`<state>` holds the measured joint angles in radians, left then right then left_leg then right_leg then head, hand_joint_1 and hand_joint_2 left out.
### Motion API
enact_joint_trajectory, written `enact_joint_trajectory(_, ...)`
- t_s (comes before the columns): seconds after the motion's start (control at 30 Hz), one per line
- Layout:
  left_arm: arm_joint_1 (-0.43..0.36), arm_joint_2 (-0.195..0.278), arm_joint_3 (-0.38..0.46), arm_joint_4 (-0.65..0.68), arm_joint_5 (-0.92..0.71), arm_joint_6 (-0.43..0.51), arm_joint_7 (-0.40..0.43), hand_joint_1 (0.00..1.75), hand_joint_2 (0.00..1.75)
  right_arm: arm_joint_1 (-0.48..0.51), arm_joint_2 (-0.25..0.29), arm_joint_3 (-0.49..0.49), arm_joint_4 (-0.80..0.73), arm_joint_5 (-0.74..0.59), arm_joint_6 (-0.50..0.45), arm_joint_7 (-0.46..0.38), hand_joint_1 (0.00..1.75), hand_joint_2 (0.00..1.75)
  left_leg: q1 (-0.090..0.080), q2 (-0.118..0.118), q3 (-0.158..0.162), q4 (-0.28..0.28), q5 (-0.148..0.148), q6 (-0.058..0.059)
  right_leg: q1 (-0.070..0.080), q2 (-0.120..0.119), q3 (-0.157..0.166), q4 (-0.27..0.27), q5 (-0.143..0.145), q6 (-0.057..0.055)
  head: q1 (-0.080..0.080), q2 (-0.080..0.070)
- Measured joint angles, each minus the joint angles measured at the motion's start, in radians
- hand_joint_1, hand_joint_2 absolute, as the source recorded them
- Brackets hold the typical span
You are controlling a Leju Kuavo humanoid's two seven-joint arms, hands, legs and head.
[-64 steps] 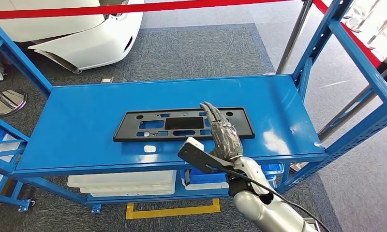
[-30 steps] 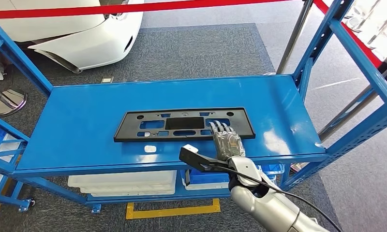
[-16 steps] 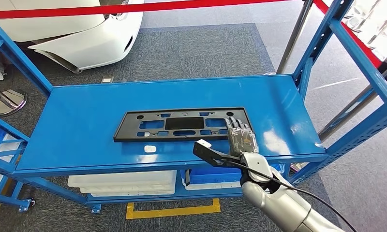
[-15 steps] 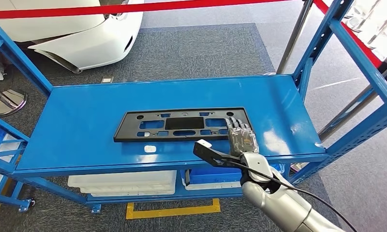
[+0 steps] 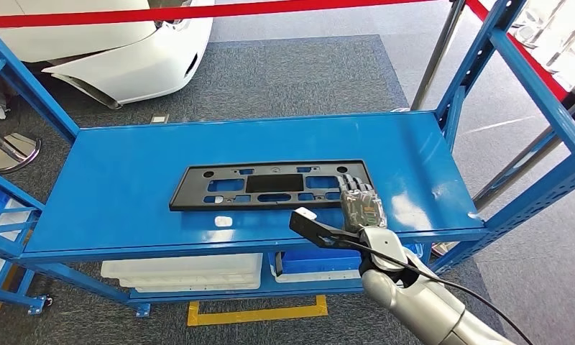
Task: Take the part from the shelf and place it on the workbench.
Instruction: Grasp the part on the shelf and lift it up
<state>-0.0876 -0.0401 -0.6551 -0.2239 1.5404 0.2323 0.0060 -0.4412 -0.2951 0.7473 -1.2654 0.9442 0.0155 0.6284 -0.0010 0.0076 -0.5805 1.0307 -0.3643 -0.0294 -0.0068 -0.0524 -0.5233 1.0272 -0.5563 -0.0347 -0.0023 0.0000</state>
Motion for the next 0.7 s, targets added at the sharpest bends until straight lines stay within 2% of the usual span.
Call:
enact_joint_trajectory(0.47, 0.0, 0.0, -0.005, 0.0, 0.003, 0.0, -0.007, 0.0, 0.0, 0.0, -0.015, -0.008, -0.005, 0.03, 0.009, 0.033, 0.0, 1.75, 0.0, 0.0, 0.0, 0.0, 0.0, 0.0, 0.0, 0.0, 0.0, 0.0, 0.0, 0.0, 0.0, 0.0)
enact_joint_trajectory(0.6, 0.001, 0.001, -0.011, 0.0, 0.008, 0.001, -0.015, 0.0, 0.0, -0.001, -0.026, -0.016, -0.012, 0.05, 0.009, 0.043, 1.75, 1.75, 0.0, 0.0, 0.0, 0.0, 0.0, 0.0, 0.0, 0.0, 0.0, 0.0, 0.0, 0.0, 0.0, 0.0)
enact_joint_trajectory(0.7, 0.001, 0.001, -0.014, 0.0, 0.009, 0.003, -0.025, 0.0, 0.0, -0.001, -0.028, -0.018, -0.013, 0.046, 0.009, 0.044, 1.75, 1.75, 0.0, 0.0, 0.0, 0.0, 0.0, 0.0, 0.0, 0.0, 0.0, 0.0, 0.0, 0.0, 0.0, 0.0)
